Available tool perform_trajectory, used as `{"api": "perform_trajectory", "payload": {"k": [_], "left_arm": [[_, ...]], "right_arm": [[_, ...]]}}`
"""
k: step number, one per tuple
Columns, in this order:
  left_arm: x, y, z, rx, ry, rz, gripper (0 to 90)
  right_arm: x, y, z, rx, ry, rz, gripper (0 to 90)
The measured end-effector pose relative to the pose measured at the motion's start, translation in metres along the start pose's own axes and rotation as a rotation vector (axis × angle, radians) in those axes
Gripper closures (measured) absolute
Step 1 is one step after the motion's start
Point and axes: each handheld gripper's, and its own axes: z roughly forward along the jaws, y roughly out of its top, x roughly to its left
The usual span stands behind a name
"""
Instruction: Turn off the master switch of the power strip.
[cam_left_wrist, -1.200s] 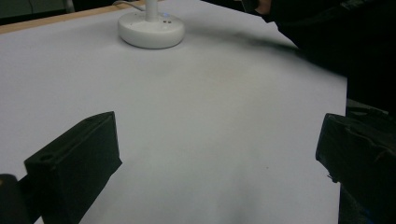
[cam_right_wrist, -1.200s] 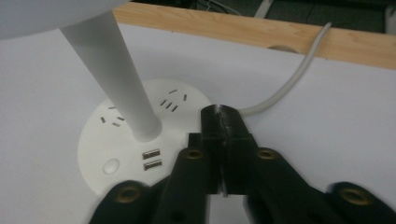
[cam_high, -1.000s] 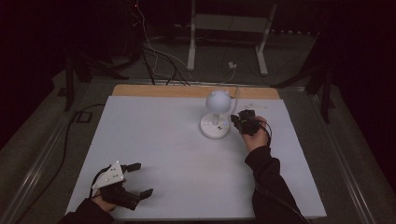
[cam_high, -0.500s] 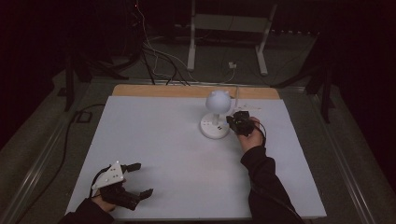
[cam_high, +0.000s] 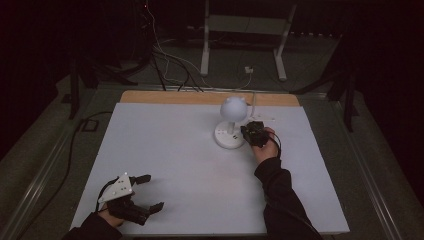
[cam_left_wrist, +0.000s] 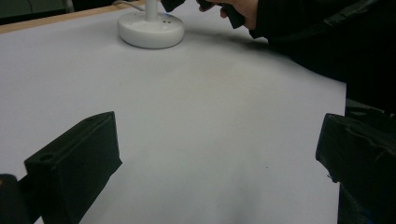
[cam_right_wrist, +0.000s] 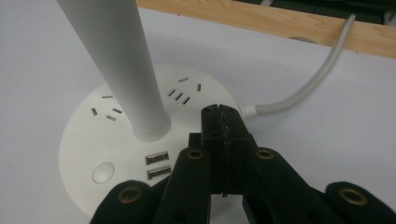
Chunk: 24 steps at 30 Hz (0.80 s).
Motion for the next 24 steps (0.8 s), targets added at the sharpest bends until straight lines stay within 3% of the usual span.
{"api": "perform_trajectory", "payload": {"k": [16, 24], "left_arm": [[0.0000, -0.0002, 0.0003, 0.002, -0.001, -0.002, 0.3], [0.0001, -0.0002, 0.0004, 0.000, 0.000, -0.004, 0.3]], "right_arm": [[0.0004, -0.0019, 0.0045, -0.010, -0.007, 0.004, 90.0], [0.0020, -0.0035, 0.0068, -0.009, -0.021, -0.022, 90.0]]}}
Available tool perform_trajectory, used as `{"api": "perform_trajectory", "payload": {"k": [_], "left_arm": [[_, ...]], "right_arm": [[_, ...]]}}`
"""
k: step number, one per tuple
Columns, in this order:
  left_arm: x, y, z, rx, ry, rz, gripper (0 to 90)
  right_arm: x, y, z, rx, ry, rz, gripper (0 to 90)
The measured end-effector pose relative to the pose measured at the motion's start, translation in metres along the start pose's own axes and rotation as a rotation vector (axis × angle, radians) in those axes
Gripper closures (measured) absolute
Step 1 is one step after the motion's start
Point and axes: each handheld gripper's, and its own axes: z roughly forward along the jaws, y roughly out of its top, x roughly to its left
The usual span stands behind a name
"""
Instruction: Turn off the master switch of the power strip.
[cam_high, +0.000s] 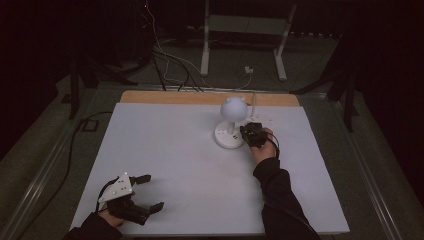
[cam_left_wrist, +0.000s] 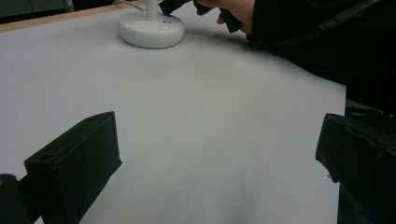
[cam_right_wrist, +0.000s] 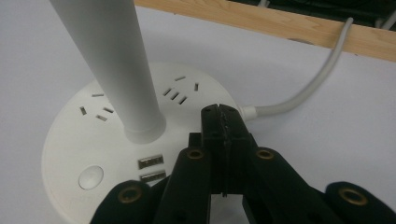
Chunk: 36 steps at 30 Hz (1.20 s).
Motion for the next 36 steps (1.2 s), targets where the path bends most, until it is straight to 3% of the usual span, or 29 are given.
{"api": "perform_trajectory", "payload": {"k": [14, 19, 23, 29, 36], "left_arm": [[-0.0007, 0.0002, 0.0001, 0.001, -0.002, 0.002, 0.3], [-0.0002, 0.0002, -0.0002, 0.000, -0.002, 0.001, 0.3], [-0.0002, -0.0001, 0.0007, 0.003, -0.003, -0.002, 0.3], [-0.0005, 0.0000, 0.0002, 0.000, -0.003, -0.001, 0.3], [-0.0002, 0.0000, 0.0008, 0.000, -0.004, -0.003, 0.3]], "right_arm": [[0.0043, -0.0014, 0.0000, -0.008, -0.028, -0.051, 90.0], [0.0046, -0.0018, 0.0000, -0.010, -0.030, -0.049, 90.0], [0.0080, -0.0016, 0.0005, -0.008, -0.053, -0.079, 90.0], [0.0062, -0.0023, 0.0006, -0.013, -0.042, -0.066, 90.0], [0.0100, -0.0017, 0.0010, -0.008, -0.065, -0.096, 90.0]]}}
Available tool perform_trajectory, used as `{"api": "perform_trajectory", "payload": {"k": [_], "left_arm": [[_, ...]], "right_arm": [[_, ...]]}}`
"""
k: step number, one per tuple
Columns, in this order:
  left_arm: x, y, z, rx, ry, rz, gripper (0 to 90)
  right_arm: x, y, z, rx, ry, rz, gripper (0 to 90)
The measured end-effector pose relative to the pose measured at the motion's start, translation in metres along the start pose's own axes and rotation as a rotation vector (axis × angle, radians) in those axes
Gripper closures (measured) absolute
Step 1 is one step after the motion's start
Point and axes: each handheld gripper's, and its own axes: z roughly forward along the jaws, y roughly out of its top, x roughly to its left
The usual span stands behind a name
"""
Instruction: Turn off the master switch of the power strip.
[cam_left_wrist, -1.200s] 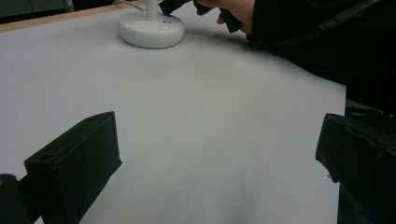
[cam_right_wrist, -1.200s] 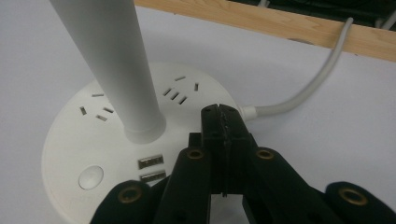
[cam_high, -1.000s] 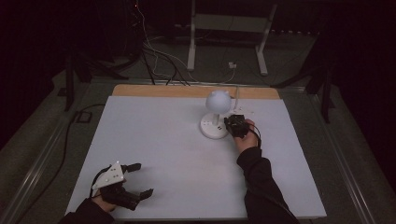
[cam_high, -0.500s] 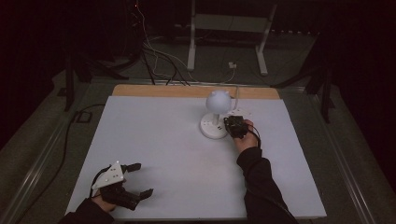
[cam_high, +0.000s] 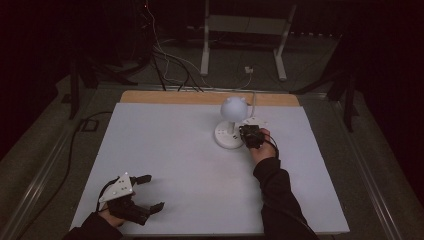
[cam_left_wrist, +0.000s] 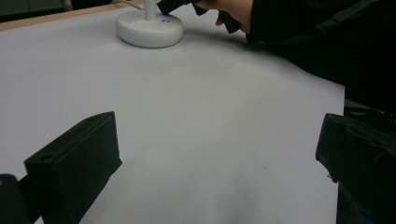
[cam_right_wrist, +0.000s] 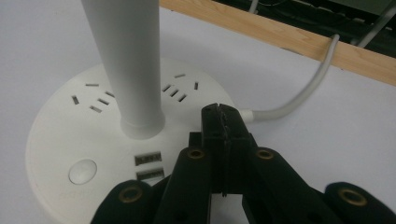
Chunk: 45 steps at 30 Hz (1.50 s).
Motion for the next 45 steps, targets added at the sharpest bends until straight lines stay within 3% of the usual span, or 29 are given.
{"api": "perform_trajectory", "payload": {"k": [4, 6, 7, 19, 21, 28, 45], "left_arm": [[0.000, 0.000, 0.000, 0.001, 0.002, 0.002, 0.3], [0.000, 0.000, 0.000, 0.000, 0.001, 0.001, 0.3], [0.000, 0.000, 0.000, 0.000, 0.001, 0.001, 0.3], [0.000, 0.000, -0.001, -0.001, 0.004, 0.001, 0.3], [0.001, 0.000, -0.001, -0.002, 0.005, -0.001, 0.3], [0.002, 0.000, -0.001, -0.003, 0.005, -0.003, 0.3], [0.001, 0.001, -0.001, -0.006, 0.005, -0.001, 0.3]], "right_arm": [[0.002, 0.002, 0.001, 0.025, -0.013, -0.038, 90.0], [0.002, 0.002, 0.001, 0.022, -0.010, -0.034, 90.0], [0.004, 0.001, 0.001, 0.017, -0.025, -0.060, 90.0], [0.006, 0.001, 0.001, 0.014, -0.038, -0.077, 90.0], [0.004, 0.000, -0.002, -0.025, -0.020, -0.052, 90.0], [-0.004, -0.001, -0.007, -0.055, -0.009, 0.040, 90.0], [-0.013, 0.012, -0.029, -0.094, 0.031, 0.092, 89.9]]}}
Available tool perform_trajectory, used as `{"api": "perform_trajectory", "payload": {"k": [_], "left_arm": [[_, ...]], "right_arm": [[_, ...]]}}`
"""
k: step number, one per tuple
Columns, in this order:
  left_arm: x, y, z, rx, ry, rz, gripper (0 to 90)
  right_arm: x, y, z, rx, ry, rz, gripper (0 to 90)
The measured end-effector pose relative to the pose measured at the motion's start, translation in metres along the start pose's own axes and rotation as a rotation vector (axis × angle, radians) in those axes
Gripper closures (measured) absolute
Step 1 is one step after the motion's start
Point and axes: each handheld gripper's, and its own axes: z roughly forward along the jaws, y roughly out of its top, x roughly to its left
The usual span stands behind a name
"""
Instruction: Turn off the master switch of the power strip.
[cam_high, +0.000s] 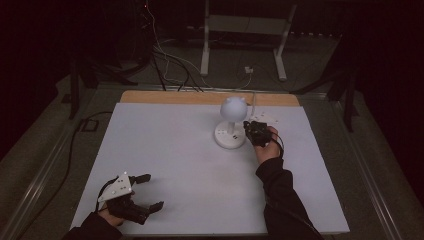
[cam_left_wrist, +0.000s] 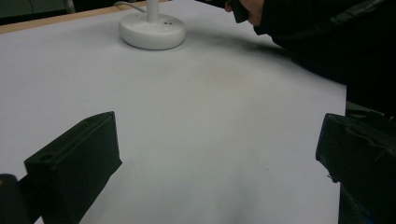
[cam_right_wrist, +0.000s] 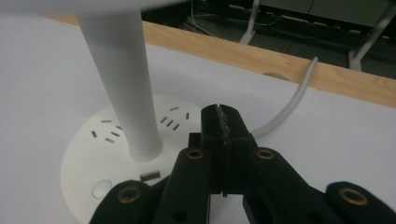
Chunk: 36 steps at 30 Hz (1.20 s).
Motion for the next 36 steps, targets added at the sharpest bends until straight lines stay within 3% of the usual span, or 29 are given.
{"api": "perform_trajectory", "payload": {"k": [4, 8, 9, 12, 13, 14, 17, 18, 20, 22, 23, 26, 30, 33, 36], "left_arm": [[0.000, 0.000, 0.000, -0.002, 0.000, 0.003, 0.3], [0.000, 0.000, -0.001, -0.002, 0.002, 0.003, 0.3], [0.000, 0.000, -0.001, -0.002, 0.002, 0.003, 0.3], [0.000, 0.000, -0.001, -0.001, 0.002, 0.004, 0.3], [0.000, 0.000, -0.001, -0.001, 0.001, 0.004, 0.3], [0.000, 0.000, -0.001, -0.001, 0.002, 0.004, 0.3], [0.000, 0.001, -0.001, -0.003, 0.002, 0.004, 0.3], [0.000, 0.001, -0.001, -0.003, 0.003, 0.004, 0.3], [0.000, 0.001, -0.001, -0.004, 0.002, 0.004, 0.3], [0.000, 0.001, -0.001, -0.004, 0.002, 0.004, 0.3], [0.000, 0.001, -0.001, -0.004, 0.002, 0.004, 0.3], [0.000, 0.001, -0.001, -0.001, 0.001, 0.005, 0.3], [0.000, 0.001, -0.001, -0.002, 0.001, 0.005, 0.3], [0.000, 0.000, 0.000, -0.002, 0.003, 0.004, 0.3], [-0.001, 0.000, 0.000, -0.002, 0.001, 0.004, 0.3]], "right_arm": [[-0.001, 0.001, -0.003, -0.003, 0.008, 0.000, 87.4], [-0.001, 0.002, -0.009, -0.025, 0.003, 0.002, 70.1], [-0.001, 0.004, -0.011, -0.022, 0.019, 0.015, 59.6], [-0.002, 0.005, -0.015, -0.027, 0.044, 0.026, 45.2], [-0.002, 0.005, -0.015, -0.027, 0.044, 0.026, 45.2], [-0.002, 0.005, -0.018, -0.031, 0.065, 0.033, 35.4], [-0.001, 0.006, -0.020, -0.024, 0.085, 0.032, 27.9], [0.000, 0.005, -0.023, -0.018, 0.117, 0.024, 22.5], [0.000, 0.005, -0.025, -0.017, 0.125, 0.022, 21.9], [-0.002, 0.005, -0.030, -0.017, 0.161, 0.032, 18.4], [-0.004, 0.006, -0.035, -0.012, 0.206, 0.041, 14.3], [-0.006, 0.005, -0.039, 0.002, 0.237, 0.027, 12.6], [-0.009, 0.004, -0.047, 0.035, 0.299, 0.020, 2.5], [-0.011, 0.004, -0.055, 0.031, 0.291, 0.043, 1.3], [-0.011, 0.003, -0.062, 0.024, 0.282, 0.038, 0.9]]}}
